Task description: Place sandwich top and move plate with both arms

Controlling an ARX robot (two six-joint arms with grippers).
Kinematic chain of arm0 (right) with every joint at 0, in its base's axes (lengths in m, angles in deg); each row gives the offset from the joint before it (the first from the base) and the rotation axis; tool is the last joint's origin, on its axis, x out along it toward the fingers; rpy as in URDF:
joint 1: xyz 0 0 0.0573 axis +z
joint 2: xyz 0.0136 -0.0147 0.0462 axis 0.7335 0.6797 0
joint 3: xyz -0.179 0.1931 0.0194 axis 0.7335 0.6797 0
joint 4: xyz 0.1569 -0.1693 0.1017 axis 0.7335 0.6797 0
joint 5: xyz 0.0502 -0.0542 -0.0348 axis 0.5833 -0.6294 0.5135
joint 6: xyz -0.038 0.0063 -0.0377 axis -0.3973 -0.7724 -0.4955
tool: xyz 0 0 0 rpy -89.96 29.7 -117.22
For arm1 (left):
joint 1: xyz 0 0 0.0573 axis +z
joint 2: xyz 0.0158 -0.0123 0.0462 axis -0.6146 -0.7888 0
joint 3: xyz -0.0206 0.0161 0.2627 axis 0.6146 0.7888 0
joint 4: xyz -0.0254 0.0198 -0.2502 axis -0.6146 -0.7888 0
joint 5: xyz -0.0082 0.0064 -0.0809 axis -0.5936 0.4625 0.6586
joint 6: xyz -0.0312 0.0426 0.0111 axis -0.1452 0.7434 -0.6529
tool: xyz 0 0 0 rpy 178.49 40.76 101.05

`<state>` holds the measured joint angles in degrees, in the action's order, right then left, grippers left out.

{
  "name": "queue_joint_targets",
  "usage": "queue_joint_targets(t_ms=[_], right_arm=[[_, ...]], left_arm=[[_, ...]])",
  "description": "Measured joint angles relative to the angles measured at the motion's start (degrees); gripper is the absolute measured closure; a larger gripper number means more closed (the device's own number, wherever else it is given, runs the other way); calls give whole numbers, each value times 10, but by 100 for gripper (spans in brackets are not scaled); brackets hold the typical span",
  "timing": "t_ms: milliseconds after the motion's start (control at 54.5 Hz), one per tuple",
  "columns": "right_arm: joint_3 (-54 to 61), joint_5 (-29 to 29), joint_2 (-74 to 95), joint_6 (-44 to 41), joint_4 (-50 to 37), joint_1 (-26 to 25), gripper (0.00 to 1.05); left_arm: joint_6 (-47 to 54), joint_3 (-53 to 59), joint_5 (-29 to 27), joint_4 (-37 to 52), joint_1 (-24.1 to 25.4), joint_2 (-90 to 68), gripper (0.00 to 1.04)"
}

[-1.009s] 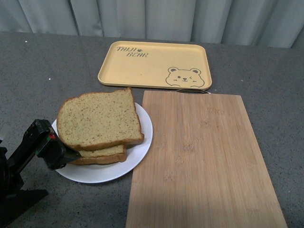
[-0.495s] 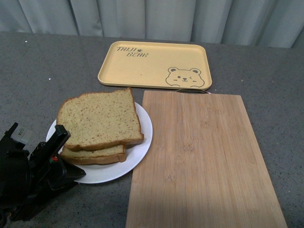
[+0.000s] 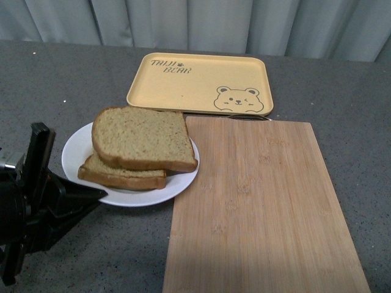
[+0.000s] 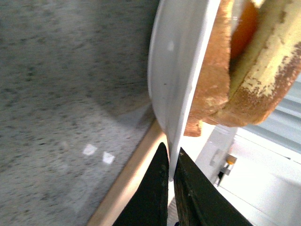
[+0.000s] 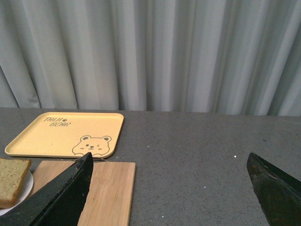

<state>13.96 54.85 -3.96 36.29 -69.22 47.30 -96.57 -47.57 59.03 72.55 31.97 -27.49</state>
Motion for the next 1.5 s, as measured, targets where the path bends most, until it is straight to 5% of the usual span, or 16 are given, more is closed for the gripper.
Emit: queue_joint_targets(t_ms=[367, 880, 1412, 1504], right_arm=[[0, 0, 0, 0, 0, 0, 9], [0, 0, 0, 0, 0, 0, 9], [0, 0, 0, 0, 0, 0, 9], [0, 0, 0, 0, 0, 0, 9]], left_arm=[[-100, -46, 24, 150, -31, -6, 101], [-130, -399, -23, -9, -94, -195, 101], [-130, -584, -50, -124, -91, -308, 101], [-127, -582, -47, -116, -89, -307, 88]])
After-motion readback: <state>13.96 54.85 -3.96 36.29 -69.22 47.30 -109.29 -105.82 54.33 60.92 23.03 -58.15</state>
